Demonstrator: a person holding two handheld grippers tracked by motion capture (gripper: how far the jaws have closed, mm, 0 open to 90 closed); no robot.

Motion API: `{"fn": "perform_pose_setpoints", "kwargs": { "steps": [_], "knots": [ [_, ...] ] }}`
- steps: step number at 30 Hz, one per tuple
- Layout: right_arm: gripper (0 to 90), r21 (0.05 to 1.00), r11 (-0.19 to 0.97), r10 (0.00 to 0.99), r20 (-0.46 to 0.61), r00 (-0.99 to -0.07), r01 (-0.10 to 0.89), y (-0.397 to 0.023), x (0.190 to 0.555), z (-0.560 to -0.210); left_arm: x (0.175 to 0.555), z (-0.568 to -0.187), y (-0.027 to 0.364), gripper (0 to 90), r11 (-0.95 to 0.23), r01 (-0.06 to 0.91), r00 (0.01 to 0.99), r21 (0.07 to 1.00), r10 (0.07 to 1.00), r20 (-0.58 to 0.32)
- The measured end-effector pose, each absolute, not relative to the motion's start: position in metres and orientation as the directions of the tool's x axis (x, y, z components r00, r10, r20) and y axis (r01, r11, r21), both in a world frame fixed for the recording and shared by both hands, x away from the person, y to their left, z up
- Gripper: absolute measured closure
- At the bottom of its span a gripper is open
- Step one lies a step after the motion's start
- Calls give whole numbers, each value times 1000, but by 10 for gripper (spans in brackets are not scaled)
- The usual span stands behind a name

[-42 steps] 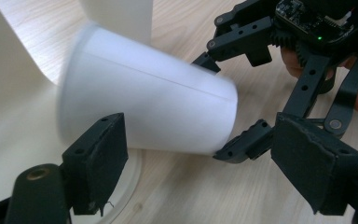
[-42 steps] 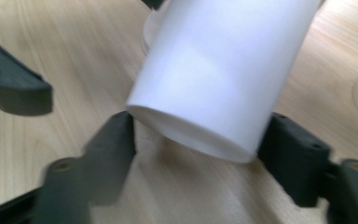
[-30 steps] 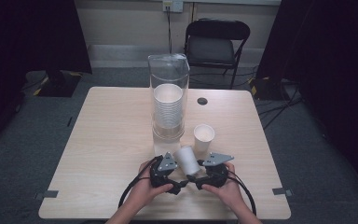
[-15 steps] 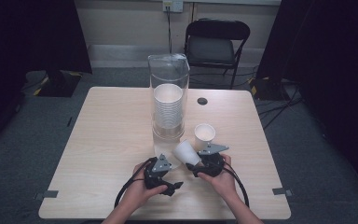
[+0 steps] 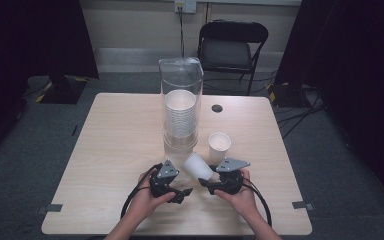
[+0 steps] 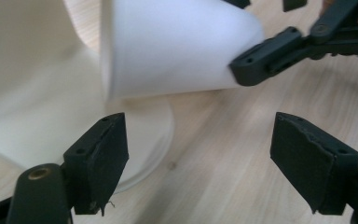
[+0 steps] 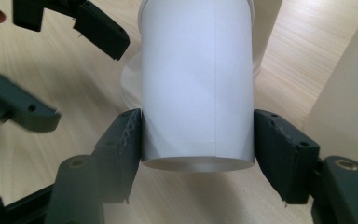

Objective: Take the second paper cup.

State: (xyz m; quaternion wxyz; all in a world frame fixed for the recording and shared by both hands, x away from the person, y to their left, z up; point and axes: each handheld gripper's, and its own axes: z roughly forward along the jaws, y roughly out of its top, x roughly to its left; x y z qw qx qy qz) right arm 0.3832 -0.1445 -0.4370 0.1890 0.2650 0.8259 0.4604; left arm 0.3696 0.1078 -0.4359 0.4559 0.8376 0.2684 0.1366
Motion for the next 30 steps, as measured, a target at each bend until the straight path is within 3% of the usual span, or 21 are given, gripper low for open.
{"fn": "perform_pose_setpoints", "kwargs": {
  "steps": [20,21,22,24,30],
  "knots": [
    [347,885,415,531,-47,-846,211,-138,375,-442,377,-440,107,216,-430,311,828,847,561,-19],
    [462,876,435,518,-53,-854,209,-138,375,-445,376,-438,108,214,-418,298,830,858,557,-17],
    [462,876,435,518,-53,-854,209,-138,375,-445,376,-438,108,215,-418,298,830,858,557,-17],
    [399,870,451,513,-69,-856,199,-137,375,-446,374,-437,107,219,-424,279,846,861,533,-11],
    [347,848,491,505,-90,-858,200,-132,375,-447,370,-437,101,214,-442,252,861,861,509,10]
  ]
}}
